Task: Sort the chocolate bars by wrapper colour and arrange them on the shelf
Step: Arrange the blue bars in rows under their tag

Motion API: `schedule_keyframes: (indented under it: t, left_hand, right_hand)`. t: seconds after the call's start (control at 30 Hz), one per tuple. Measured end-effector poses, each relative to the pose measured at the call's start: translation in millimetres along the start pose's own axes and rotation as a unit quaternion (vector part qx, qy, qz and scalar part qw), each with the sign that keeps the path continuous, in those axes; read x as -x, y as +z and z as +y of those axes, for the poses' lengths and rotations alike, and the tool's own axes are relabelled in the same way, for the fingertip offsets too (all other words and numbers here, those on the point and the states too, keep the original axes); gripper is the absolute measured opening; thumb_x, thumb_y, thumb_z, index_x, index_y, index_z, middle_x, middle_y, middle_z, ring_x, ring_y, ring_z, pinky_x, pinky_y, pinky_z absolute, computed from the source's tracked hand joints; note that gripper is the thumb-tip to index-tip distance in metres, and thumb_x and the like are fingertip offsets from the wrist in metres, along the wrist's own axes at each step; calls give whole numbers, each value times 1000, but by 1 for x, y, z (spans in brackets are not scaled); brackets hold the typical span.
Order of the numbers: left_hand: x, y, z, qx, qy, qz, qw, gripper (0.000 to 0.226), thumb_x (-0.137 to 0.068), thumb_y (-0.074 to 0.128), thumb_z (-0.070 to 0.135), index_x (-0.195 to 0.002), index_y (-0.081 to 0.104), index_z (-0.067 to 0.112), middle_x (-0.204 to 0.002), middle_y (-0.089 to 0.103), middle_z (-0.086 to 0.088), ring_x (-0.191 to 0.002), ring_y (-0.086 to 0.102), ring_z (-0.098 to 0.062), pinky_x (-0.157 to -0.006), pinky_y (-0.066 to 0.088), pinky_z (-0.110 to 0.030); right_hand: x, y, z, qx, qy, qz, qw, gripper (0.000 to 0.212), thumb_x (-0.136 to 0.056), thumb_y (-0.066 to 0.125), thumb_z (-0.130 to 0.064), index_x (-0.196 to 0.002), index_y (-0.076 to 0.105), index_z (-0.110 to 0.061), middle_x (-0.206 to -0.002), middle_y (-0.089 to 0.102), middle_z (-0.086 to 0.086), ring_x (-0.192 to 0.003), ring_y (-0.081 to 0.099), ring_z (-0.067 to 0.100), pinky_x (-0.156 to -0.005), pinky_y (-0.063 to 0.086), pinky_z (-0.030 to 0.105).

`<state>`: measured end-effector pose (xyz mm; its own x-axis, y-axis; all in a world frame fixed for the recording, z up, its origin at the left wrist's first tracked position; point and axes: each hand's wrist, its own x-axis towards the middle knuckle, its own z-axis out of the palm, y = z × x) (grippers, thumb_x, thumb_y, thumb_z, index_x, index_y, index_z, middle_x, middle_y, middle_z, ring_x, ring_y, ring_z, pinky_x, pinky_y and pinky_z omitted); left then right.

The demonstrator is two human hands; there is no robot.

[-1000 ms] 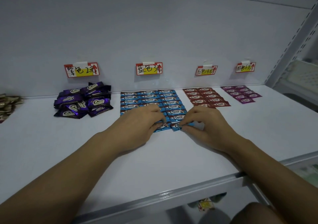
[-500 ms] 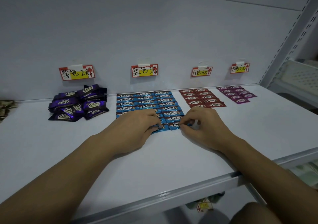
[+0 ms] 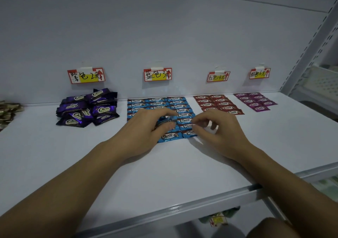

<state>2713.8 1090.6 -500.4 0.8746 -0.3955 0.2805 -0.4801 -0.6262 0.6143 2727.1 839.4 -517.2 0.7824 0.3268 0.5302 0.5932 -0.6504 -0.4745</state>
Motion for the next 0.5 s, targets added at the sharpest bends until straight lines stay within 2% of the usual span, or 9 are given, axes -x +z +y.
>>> schedule_keyframes:
  t: [0.1,0.17,0.3,0.37,0.43,0.5]
  left_hand:
    - [2,-4,-1,142,-37,-1,989,50,-86,55,56,-134,56,42,-131,63,14,-105,69,-6,-79,63,-35]
    - [2,-7,1,209,-33,-1,977,48,-89,56,52,-134,57,35,-123,68,13,-105,70,-8,-81,62,-37]
    - [3,-11,8,261,-26,-11,965,32,-98,54,38,-127,61,26,-110,74,13,-102,72,-8,-80,60,-27]
    - [2,-15,10,254,-21,-1,967,18,-100,52,34,-108,62,22,-84,73,21,-79,70,2,-64,53,-15]
    - [1,-20,11,250,-25,4,968,16,-100,48,32,-94,56,20,-58,61,23,-53,58,5,-50,42,-9]
    - [1,-27,9,257,-32,9,966,21,-100,48,34,-90,54,16,-52,52,17,-45,49,0,-46,38,-9]
  right_hand:
    - [-13,-1,-18,-72,-9,-8,997,21,-87,77,-24,-106,69,-27,-92,72,-10,-87,65,7,-60,50,15]
    - [-26,0,-32,-116,-17,-30,993,28,-86,78,-24,-111,66,-31,-93,71,-11,-89,67,11,-63,56,22]
    - [-51,10,-52,-150,-42,-65,986,35,-83,79,-28,-116,68,-23,-102,72,-11,-94,69,13,-75,60,32]
    - [-61,14,-57,-197,-48,-69,977,36,-83,80,-20,-117,68,-18,-105,73,-5,-96,69,18,-77,60,41]
    - [-68,18,-61,-245,-47,-73,966,37,-83,79,-16,-118,68,-16,-105,73,-1,-98,69,23,-78,60,49]
    - [-72,23,-65,-275,-48,-73,957,33,-84,77,-10,-115,69,-16,-104,73,0,-98,69,24,-79,60,52]
